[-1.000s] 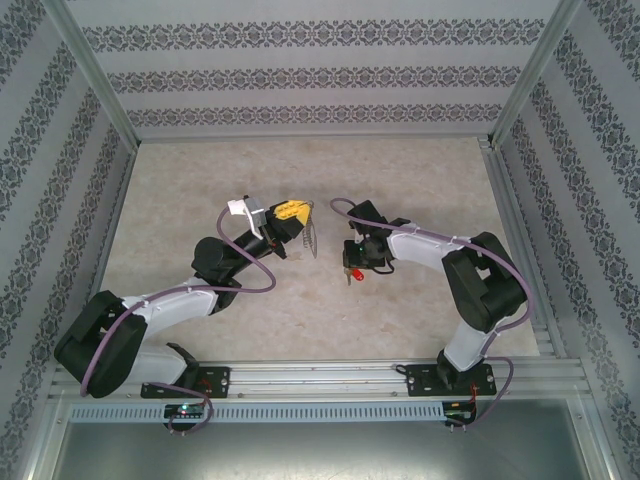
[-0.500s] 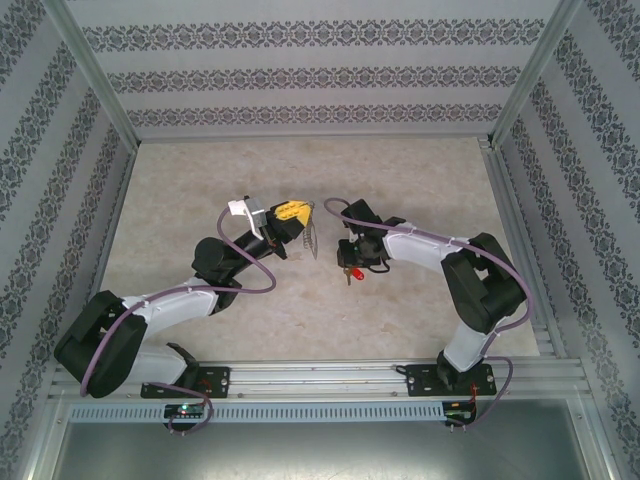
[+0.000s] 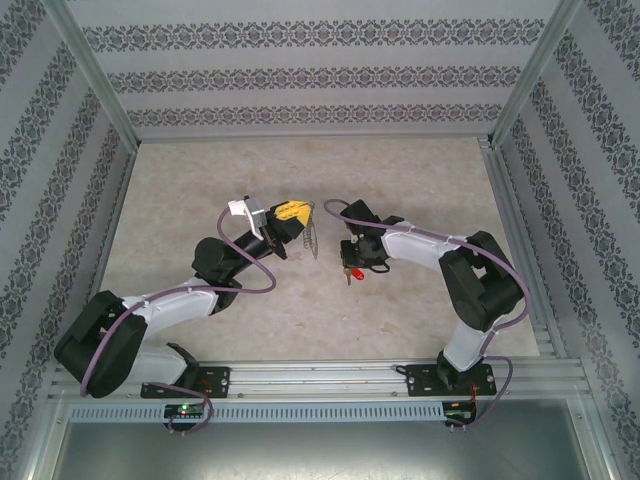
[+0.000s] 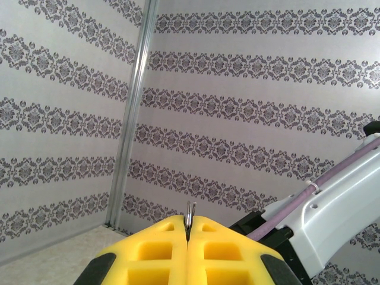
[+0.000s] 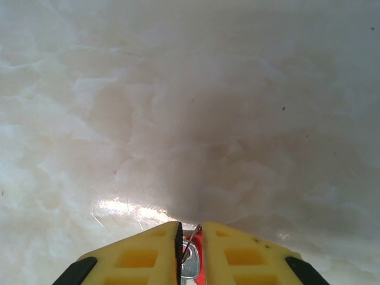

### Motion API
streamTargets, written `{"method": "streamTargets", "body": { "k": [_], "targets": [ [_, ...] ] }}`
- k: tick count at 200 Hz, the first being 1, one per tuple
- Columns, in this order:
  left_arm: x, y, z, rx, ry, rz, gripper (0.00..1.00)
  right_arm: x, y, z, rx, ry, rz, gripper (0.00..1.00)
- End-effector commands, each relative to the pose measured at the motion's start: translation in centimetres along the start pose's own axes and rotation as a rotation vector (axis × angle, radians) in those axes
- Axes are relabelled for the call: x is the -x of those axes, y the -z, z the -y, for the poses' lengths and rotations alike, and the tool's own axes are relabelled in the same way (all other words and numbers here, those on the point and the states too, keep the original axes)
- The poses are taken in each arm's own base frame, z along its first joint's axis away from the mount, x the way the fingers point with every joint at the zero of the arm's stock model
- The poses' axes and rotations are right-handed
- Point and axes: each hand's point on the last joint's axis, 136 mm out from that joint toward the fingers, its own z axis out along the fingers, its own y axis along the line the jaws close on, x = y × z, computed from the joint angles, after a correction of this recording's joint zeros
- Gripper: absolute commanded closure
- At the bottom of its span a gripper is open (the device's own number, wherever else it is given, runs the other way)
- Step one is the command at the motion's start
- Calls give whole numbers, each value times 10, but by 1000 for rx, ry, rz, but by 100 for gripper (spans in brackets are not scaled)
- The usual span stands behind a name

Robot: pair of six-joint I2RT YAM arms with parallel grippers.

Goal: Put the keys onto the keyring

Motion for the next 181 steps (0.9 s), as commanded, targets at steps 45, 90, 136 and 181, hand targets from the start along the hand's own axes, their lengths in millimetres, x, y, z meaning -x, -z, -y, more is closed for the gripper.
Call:
{"method": "streamTargets", "body": {
  "k": [45,90,136,181],
  "targets": [
    [26,0,18,-53,-12,86,100,-2,-3,0,-29,23,-15,86],
    [27,-1,18,-55,-14,87,100,-3,-1,0,-28,26,-15,100],
    [23,-1,17,-52,-10,78,100,22,50,-14,92,11,159,100],
    [9,-1,15,-45,-17,19,100,49,140,-35,376,-3,445,100]
  ]
}}
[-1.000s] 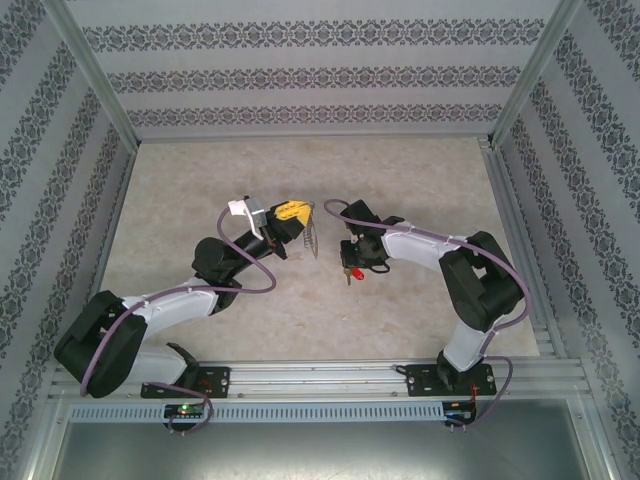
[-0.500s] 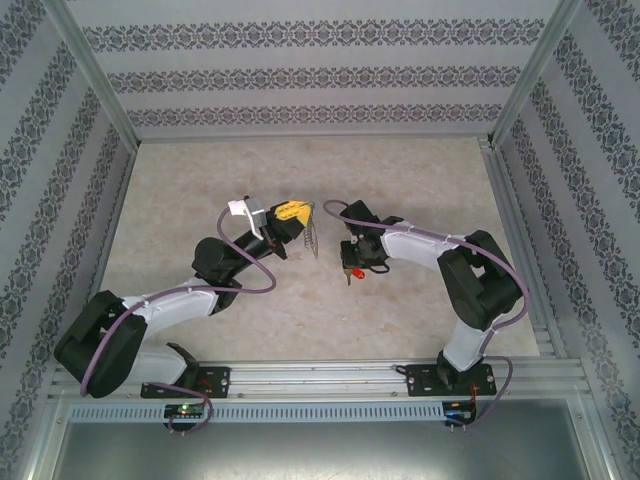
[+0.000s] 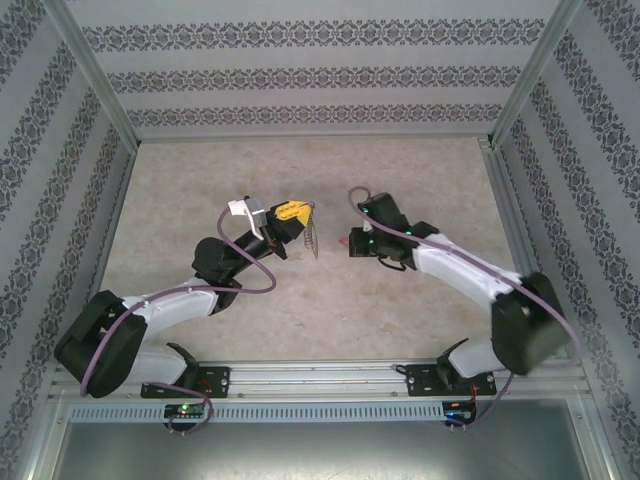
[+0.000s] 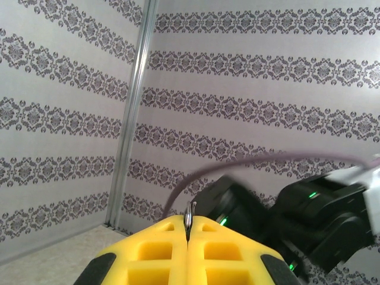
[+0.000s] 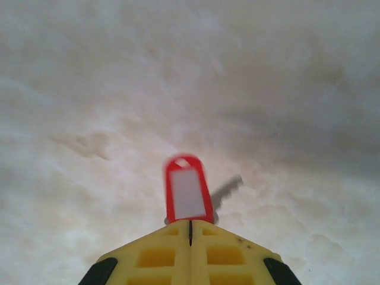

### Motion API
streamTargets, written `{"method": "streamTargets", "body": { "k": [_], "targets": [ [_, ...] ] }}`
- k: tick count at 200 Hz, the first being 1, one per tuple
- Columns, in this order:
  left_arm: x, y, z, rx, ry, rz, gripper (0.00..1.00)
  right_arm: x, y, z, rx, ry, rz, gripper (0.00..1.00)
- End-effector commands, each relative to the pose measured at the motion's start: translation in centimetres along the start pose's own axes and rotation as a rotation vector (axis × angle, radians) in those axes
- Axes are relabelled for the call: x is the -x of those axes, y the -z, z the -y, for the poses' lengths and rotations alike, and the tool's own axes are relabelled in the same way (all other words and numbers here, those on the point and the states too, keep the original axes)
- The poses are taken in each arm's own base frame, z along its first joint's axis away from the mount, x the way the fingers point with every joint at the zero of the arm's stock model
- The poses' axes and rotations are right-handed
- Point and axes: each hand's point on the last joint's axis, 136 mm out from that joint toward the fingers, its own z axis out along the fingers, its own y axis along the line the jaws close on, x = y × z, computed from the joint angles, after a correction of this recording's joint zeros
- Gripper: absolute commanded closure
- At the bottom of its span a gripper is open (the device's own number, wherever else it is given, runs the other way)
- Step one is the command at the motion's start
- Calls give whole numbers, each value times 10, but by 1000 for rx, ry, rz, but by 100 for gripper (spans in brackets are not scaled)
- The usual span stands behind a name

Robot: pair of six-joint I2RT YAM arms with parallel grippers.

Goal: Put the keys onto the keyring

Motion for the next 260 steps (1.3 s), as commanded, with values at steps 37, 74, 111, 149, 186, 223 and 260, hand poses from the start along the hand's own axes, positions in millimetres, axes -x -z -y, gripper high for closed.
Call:
{"method": "streamTargets", "body": {
  "k": [37,74,111,149,186,223,260],
  "targets": [
    [0,-2,13,-36,-34,-32,100,51,89,-55,373,37,297,100],
    [-9,-6,14,-43,-78,-123,100,58,139,-84,553,114,405,100],
    [-11,-5,19,-69,-120,-162,100,58,175,-104,670,177,479,100],
    [-13,-7,26,-119,-118,-170,100,50,189,-125,745,256,490,100],
    [-12,-6,27,-129,-162,-158,100,44,186,-138,782,301,465,100],
    [-11,-4,26,-114,-239,-170,100,35,180,-145,806,329,422,100],
    [-18,-2,28,-124,-312,-226,100,33,172,-150,805,340,413,100]
  ]
}}
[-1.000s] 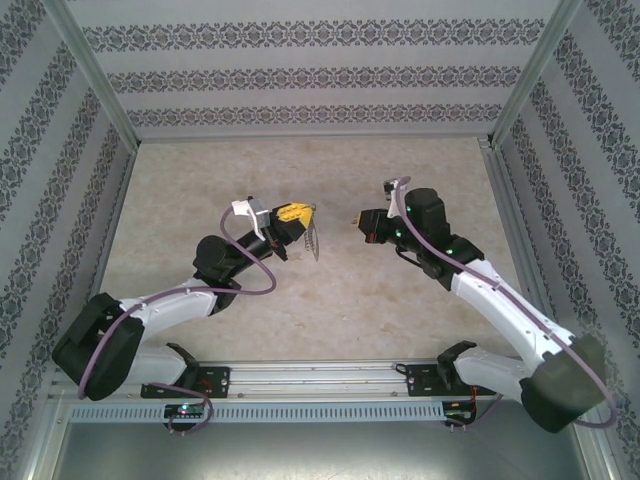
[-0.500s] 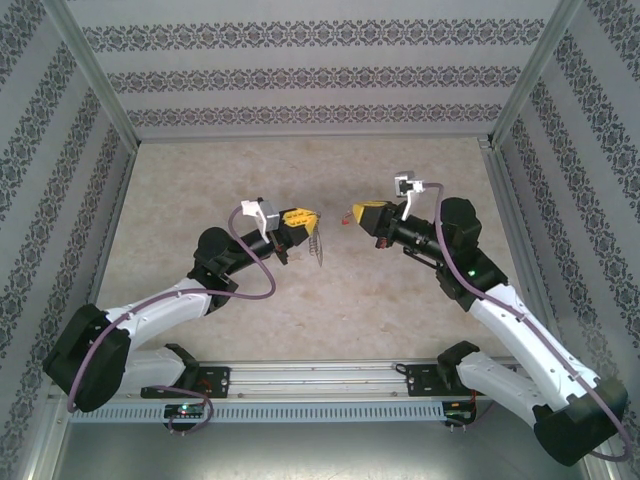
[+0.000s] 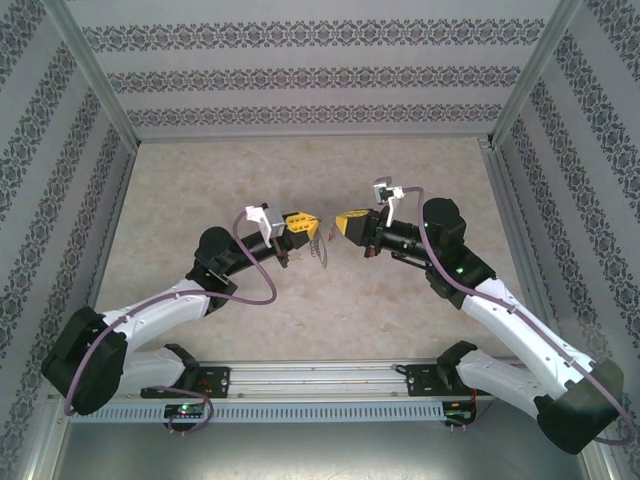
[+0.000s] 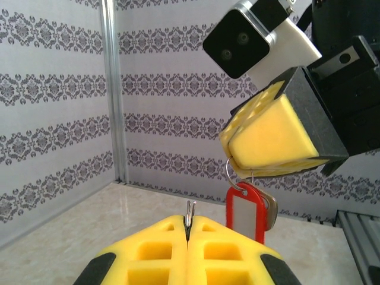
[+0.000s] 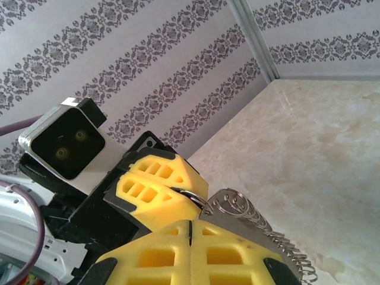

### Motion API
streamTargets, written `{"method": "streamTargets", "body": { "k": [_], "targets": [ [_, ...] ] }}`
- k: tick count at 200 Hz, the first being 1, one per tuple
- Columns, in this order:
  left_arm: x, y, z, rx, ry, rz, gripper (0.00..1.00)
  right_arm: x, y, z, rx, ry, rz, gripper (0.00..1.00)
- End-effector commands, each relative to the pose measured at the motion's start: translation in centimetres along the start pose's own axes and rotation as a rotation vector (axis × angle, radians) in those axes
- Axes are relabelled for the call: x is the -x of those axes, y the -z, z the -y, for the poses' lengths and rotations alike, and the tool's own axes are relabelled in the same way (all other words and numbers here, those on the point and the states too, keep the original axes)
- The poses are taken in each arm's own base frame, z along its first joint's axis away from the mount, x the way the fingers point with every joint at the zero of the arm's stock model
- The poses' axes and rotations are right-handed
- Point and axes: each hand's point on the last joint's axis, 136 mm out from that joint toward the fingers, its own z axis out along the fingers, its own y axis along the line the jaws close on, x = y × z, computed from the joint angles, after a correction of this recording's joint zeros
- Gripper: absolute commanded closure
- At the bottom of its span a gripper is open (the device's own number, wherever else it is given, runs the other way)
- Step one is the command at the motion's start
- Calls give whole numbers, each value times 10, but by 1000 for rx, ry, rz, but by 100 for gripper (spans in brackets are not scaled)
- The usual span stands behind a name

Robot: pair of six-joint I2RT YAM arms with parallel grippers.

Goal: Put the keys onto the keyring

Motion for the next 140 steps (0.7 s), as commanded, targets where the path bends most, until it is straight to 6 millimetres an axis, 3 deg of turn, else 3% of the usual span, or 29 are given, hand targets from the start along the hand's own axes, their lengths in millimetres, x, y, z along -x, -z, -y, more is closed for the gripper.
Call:
{"method": "streamTargets", "body": {
  "k": [1,98,140],
  "targets": [
    [19,-3,11,-33,-117,14,100,5,-4,-13,51,57,12,100],
    [18,-5,21,-55,-168,-21,100,2,-15,-25,75,89,-10,100],
    [16,-5,23,-61,-167,-20,100,2,-17,-18,39,92,-10,100]
  ]
}}
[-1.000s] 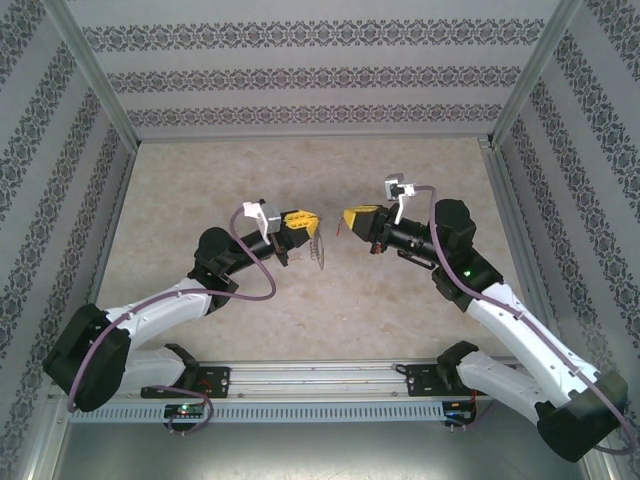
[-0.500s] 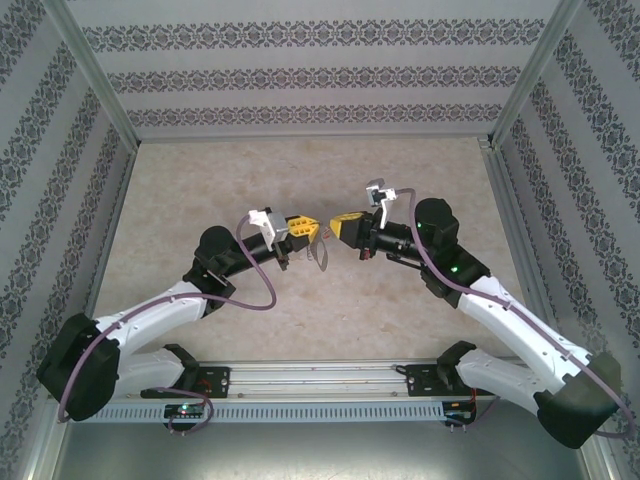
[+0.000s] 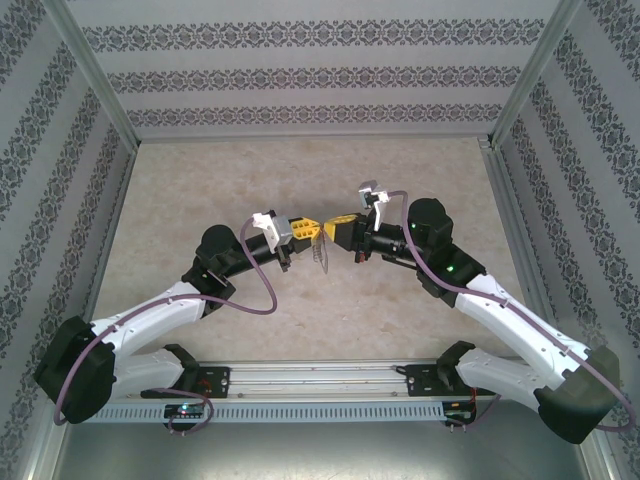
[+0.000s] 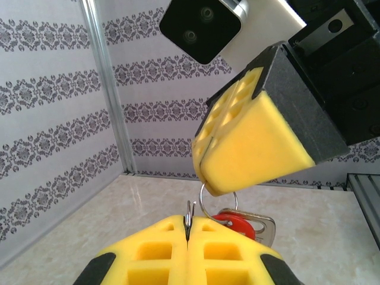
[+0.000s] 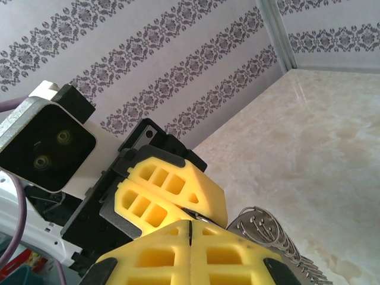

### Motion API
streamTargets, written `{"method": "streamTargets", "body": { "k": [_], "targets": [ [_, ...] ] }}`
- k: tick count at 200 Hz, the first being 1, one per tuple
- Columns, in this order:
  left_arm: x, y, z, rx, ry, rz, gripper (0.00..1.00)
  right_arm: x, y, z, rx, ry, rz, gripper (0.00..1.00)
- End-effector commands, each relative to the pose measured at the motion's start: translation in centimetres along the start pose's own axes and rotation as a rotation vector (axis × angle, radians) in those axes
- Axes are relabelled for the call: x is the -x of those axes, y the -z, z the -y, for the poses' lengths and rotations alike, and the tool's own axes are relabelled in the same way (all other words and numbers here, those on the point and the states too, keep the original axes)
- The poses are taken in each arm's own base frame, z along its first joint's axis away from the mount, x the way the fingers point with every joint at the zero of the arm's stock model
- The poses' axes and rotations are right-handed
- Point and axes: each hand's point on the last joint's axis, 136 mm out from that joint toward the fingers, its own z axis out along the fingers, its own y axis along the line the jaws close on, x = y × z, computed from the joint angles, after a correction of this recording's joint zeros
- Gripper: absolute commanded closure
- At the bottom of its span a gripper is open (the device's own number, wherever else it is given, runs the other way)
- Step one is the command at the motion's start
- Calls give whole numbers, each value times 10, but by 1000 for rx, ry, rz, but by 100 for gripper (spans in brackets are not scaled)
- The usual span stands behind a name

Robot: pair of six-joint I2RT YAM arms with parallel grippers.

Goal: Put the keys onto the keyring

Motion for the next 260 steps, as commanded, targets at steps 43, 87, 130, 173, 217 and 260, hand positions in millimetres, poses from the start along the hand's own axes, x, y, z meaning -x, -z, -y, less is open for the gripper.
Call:
{"method": "streamTargets", "body": {
  "k": [43,87,130,173,217,260],
  "targets": [
    [25,-2,10,-29,-47,62,100,11,-3,5,-40,39,27,100],
    [32,-1,10,-19,-53,88,100,4,-3,23,-79,10,20,100],
    [36,2,6,10,-58,110,100,-2,3,36,-109,-16,20,100],
    [38,3,5,21,-55,120,100,-3,8,40,-115,-27,27,100],
    [39,3,3,29,-41,136,100,-6,3,38,-84,-45,11,100],
    [45,4,-1,55,-22,182,100,-17,-7,35,-56,-56,-35,100]
  ]
}}
